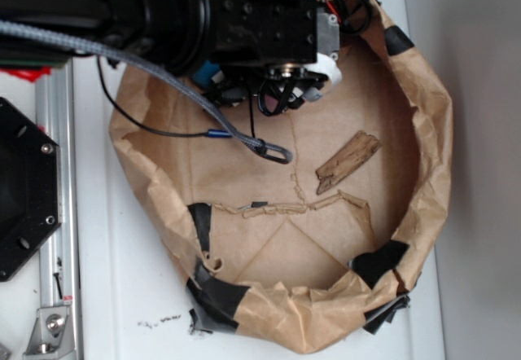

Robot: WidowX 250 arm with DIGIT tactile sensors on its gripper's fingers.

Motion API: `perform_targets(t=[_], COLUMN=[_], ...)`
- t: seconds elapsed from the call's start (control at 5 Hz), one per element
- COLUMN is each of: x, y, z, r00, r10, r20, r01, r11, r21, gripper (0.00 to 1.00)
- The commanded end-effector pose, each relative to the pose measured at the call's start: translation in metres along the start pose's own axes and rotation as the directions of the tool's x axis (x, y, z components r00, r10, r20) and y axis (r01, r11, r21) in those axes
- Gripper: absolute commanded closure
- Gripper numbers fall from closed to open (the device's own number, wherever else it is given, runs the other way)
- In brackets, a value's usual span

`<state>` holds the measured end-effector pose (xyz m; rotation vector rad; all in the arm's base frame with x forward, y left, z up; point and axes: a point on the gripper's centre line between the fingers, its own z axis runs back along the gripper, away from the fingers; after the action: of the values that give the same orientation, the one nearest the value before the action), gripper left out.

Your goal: Grab the blue ball.

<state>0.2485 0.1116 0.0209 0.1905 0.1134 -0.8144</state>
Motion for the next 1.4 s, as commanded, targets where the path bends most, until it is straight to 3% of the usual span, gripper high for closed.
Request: perform_targets(t=[0.0,0.2,0.4,0.6,0.8,1.0,1.2], x=[0.024,0.033,0.033,0.035,0.033,0.031,0.027], y=[0.0,-0.006,-0.017,-0.022,-0.022,-0.015,-0.007], z=[0.098,0.145,0.165,0.171,0.162,0.129,0.103], r00=[0.958,0.864,0.723,0.638,0.705,0.866,0.952], r10=[0.284,0.501,0.686,0.761,0.702,0.495,0.273], r20=[-0.044,-0.038,0.076,0.117,0.098,0.065,0.142], r01=[-0.277,-0.492,-0.69,-0.767,-0.704,-0.496,-0.285], r11=[0.952,0.859,0.721,0.642,0.71,0.868,0.955], r21=[0.131,0.142,0.061,0.006,-0.017,0.005,0.077], gripper=[1.0,1.0,1.0,1.0,0.0,0.0,0.0])
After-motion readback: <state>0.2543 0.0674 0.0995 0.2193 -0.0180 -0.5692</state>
